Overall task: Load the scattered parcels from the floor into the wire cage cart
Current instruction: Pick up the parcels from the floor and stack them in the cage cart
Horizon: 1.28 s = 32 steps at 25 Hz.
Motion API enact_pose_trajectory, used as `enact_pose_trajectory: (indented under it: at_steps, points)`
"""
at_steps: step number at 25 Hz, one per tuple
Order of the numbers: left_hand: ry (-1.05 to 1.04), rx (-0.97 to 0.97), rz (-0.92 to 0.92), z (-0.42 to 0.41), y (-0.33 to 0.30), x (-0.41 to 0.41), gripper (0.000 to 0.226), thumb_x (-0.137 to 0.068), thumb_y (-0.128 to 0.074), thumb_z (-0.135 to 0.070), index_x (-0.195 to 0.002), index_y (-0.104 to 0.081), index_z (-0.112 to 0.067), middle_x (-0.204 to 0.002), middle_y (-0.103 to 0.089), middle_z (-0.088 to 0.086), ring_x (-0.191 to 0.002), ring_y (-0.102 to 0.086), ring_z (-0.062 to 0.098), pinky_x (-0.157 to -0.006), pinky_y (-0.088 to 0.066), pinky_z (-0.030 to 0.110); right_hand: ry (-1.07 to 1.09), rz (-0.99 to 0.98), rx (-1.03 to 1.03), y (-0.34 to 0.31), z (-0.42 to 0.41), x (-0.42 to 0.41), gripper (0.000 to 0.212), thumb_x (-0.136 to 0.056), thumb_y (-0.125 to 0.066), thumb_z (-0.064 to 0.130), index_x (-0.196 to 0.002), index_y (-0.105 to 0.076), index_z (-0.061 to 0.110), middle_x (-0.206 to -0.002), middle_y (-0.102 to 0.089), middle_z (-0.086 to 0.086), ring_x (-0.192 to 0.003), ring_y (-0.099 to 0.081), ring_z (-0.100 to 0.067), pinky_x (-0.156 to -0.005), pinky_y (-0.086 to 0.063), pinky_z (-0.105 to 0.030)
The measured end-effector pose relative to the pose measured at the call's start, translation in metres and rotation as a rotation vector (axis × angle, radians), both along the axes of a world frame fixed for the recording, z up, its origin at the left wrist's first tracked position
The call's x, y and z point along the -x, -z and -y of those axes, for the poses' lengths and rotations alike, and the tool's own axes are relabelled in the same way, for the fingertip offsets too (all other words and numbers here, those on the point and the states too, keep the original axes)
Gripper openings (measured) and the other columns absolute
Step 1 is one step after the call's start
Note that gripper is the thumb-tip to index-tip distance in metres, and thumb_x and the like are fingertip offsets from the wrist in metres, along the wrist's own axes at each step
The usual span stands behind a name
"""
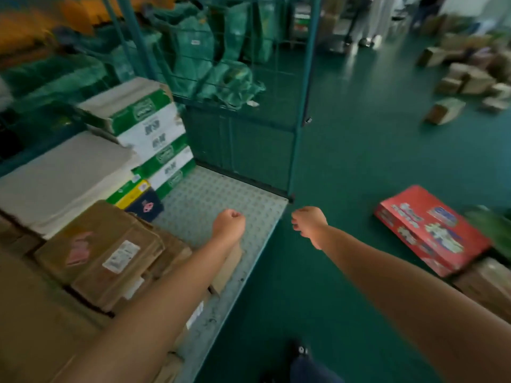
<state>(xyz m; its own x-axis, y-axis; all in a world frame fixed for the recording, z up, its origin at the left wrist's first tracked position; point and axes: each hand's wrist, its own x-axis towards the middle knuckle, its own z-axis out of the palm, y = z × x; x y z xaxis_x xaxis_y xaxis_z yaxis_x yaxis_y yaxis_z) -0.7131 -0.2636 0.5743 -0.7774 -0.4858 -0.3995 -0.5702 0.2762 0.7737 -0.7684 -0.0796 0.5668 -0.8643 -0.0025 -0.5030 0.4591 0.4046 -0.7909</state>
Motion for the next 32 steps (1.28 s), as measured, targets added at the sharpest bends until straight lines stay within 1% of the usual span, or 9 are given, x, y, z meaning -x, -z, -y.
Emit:
enact_pose_trajectory:
  at_steps: [2, 4, 7, 9, 14, 17, 21, 27, 32]
  points:
    - [0.083, -0.007, 0.012, -0.023, 0.014, 0.009, 0.019, -0.088, -0.05, -0.012, -0.07, -0.057, -0.016, -0.083, -0.065, 0.014, -0.081, -0.063, 0.032, -0.071, -0.053, 0.042, 0.092, 0.03, -0.013, 0.009, -0.031, -0.014, 0.026, -0.093, -0.051, 0.012, -0.115, -0.064, 0.007, -0.1, -0.058, -0.008, -0.089, -0.055, -0.022, -0.09, -0.05, -0.039]
    - [0.166, -0.019, 0.027, -0.055, 0.02, 0.009, 0.018, -0.089, -0.049, -0.012, -0.072, -0.055, -0.017, -0.086, -0.066, 0.013, -0.076, -0.061, 0.027, -0.066, -0.049, 0.036, 0.175, 0.052, -0.034, 0.017, -0.062, -0.026, 0.03, -0.094, -0.05, 0.01, -0.12, -0.061, 0.001, -0.099, -0.057, -0.008, -0.087, -0.054, -0.022, -0.085, -0.049, -0.037]
    - [0.287, -0.053, 0.023, -0.107, 0.021, 0.012, 0.013, -0.089, -0.046, -0.013, -0.081, -0.056, -0.014, -0.085, -0.065, 0.009, -0.073, -0.058, 0.025, -0.066, -0.048, 0.033, 0.296, 0.077, -0.081, 0.025, -0.115, -0.041, 0.032, -0.091, -0.048, 0.009, -0.116, -0.06, -0.006, -0.086, -0.055, -0.011, -0.069, -0.046, -0.022, -0.059, -0.041, -0.034]
    - [0.372, -0.083, 0.051, -0.144, 0.026, 0.014, 0.013, -0.09, -0.046, -0.012, -0.084, -0.057, -0.015, -0.084, -0.063, 0.007, -0.074, -0.058, 0.024, -0.071, -0.049, 0.033, 0.362, 0.086, -0.103, 0.028, -0.154, -0.054, 0.028, -0.091, -0.046, 0.01, -0.11, -0.062, -0.005, -0.079, -0.054, -0.011, -0.06, -0.04, -0.02, -0.052, -0.032, -0.028]
    - [0.519, -0.075, 0.071, -0.245, 0.027, 0.025, 0.014, -0.09, -0.044, -0.01, -0.083, -0.053, -0.017, -0.082, -0.06, 0.004, -0.077, -0.057, 0.023, -0.077, -0.052, 0.036, 0.549, 0.081, -0.08, 0.034, -0.253, -0.079, 0.019, -0.094, -0.047, 0.013, -0.1, -0.064, 0.01, -0.08, -0.06, -0.008, -0.069, -0.05, -0.022, -0.059, -0.039, -0.031]
    - [0.593, -0.061, 0.111, -0.315, 0.027, 0.024, 0.015, -0.091, -0.042, -0.008, -0.083, -0.053, -0.015, -0.08, -0.058, 0.003, -0.074, -0.055, 0.021, -0.067, -0.048, 0.031, 0.631, 0.109, -0.051, 0.047, -0.32, -0.09, 0.017, -0.093, -0.046, 0.012, -0.094, -0.063, 0.012, -0.08, -0.06, -0.007, -0.074, -0.053, -0.022, -0.061, -0.04, -0.032]
    - [0.621, -0.055, 0.138, -0.399, 0.029, 0.026, 0.014, -0.092, -0.041, -0.007, -0.091, -0.054, -0.011, -0.081, -0.057, 0.003, -0.07, -0.053, 0.018, -0.056, -0.042, 0.025, 0.678, 0.13, -0.032, 0.061, -0.399, -0.094, 0.017, -0.094, -0.047, 0.013, -0.103, -0.062, 0.014, -0.078, -0.061, -0.005, -0.07, -0.054, -0.023, -0.056, -0.04, -0.029]
    - [0.628, -0.049, 0.168, -0.484, 0.04, 0.063, 0.014, -0.094, -0.041, -0.007, -0.089, -0.053, -0.014, -0.081, -0.056, 0.0, -0.071, -0.055, 0.015, -0.061, -0.045, 0.025, 0.715, 0.162, 0.011, 0.084, -0.489, -0.055, 0.015, -0.094, -0.047, 0.011, -0.105, -0.056, 0.016, -0.076, -0.056, -0.004, -0.056, -0.046, -0.018, -0.046, -0.032, -0.027]
    - [0.625, -0.006, 0.186, -0.521, 0.058, 0.149, 0.015, -0.093, -0.041, -0.007, -0.093, -0.055, -0.012, -0.085, -0.057, 0.002, -0.073, -0.054, 0.016, -0.058, -0.043, 0.024, 0.706, 0.196, 0.015, 0.097, -0.525, 0.019, 0.01, -0.093, -0.046, 0.009, -0.096, -0.055, 0.013, -0.072, -0.049, -0.005, -0.055, -0.035, -0.017, -0.047, -0.027, -0.028]
